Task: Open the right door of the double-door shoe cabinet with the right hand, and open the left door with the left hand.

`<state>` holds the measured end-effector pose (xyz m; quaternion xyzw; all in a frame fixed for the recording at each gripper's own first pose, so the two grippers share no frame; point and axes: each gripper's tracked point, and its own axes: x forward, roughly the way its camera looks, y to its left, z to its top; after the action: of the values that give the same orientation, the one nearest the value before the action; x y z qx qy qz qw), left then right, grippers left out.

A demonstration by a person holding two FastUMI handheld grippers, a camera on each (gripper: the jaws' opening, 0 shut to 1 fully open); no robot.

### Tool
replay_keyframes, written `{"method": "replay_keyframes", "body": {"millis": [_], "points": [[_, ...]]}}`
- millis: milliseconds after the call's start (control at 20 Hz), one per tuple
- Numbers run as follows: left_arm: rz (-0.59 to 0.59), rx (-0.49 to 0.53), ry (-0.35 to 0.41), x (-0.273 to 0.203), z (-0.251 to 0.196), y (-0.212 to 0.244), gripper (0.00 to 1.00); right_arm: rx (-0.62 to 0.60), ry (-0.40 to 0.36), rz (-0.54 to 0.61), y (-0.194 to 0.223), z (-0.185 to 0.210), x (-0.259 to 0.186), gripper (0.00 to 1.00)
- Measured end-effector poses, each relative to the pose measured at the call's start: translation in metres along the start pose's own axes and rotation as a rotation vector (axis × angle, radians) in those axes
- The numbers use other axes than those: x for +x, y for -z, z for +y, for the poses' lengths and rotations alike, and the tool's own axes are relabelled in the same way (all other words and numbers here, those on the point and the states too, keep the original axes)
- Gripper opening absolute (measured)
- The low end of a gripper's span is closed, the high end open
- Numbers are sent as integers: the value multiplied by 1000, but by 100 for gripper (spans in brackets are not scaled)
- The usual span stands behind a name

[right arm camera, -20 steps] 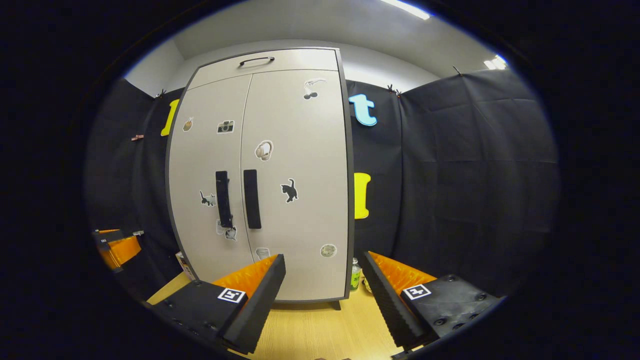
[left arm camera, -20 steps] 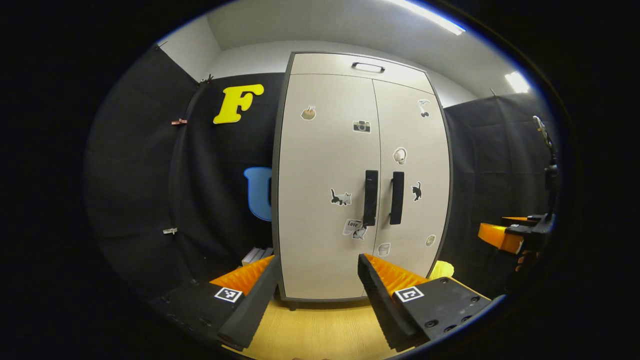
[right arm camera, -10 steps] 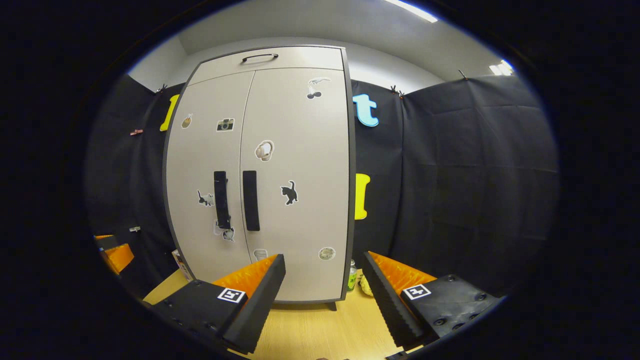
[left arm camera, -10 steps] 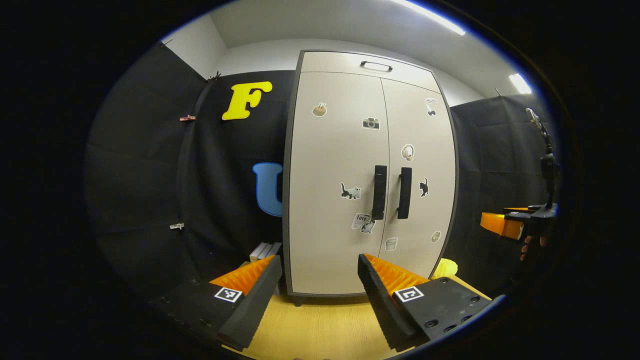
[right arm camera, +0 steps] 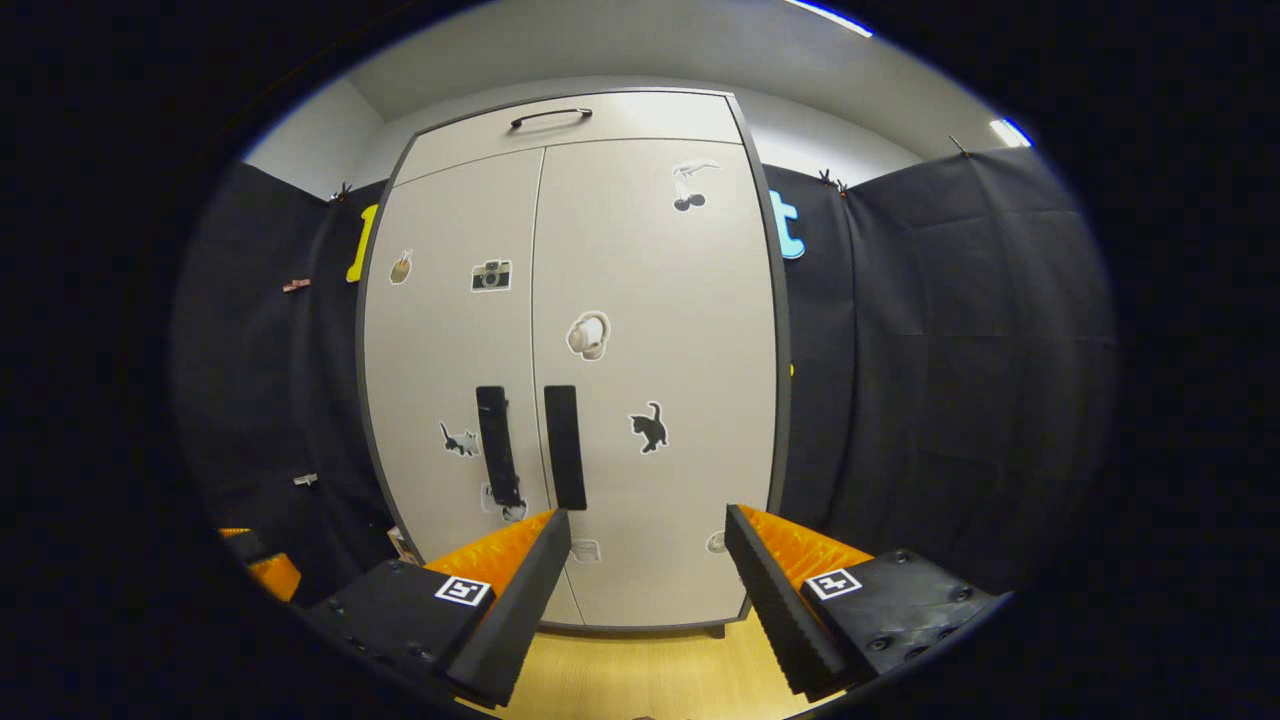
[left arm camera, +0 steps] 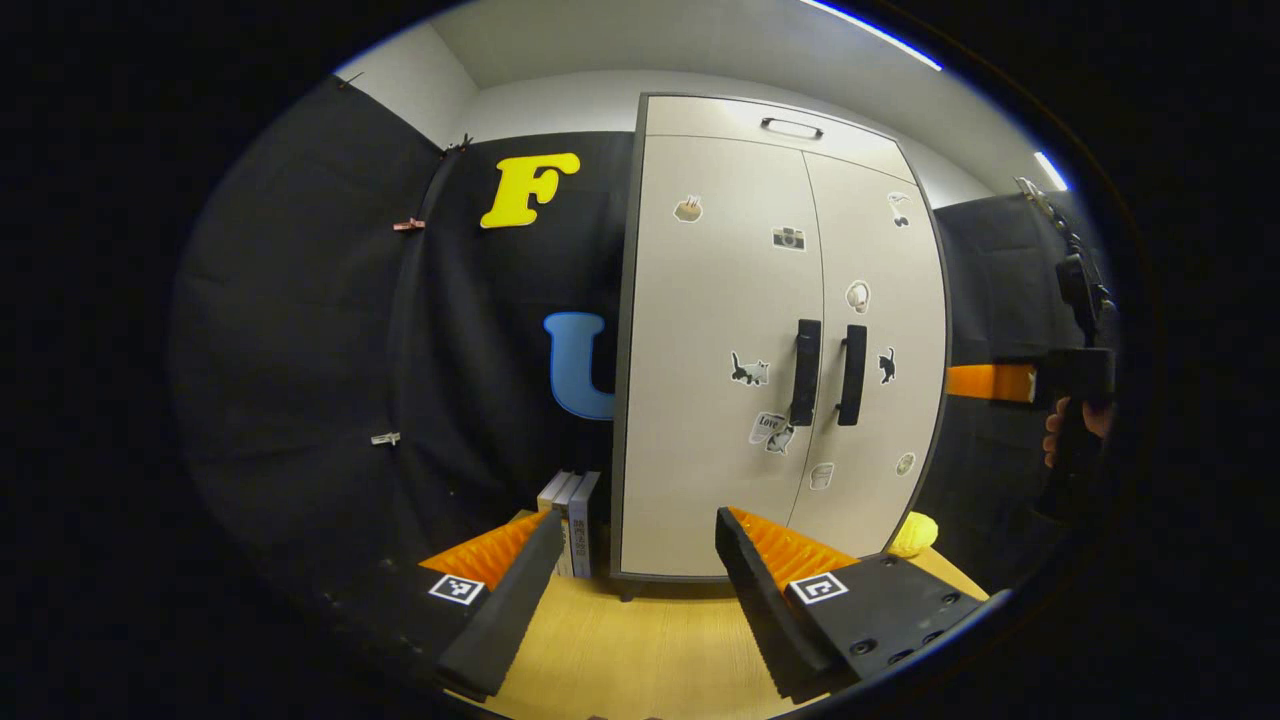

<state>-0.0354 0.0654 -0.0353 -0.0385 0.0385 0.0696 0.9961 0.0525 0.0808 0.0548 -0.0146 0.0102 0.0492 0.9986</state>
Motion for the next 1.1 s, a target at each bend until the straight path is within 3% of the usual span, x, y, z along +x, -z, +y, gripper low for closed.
{"method": "replay_keyframes", "body": {"millis": [300, 450, 700, 1100], "points": [[22, 73, -16, -8, 24, 13, 95, 15, -41, -60, -29, 48, 49, 98], [29, 68, 2, -12, 30, 19, 95, -20, 2, -101, -32, 55, 79, 98], [30, 70, 7, -15, 43, 25, 95, -118, 41, -100, -14, 64, 123, 98], [69, 36, -16, -23, 68, 47, 95, -56, 61, 5, 27, 58, 159, 98]]}}
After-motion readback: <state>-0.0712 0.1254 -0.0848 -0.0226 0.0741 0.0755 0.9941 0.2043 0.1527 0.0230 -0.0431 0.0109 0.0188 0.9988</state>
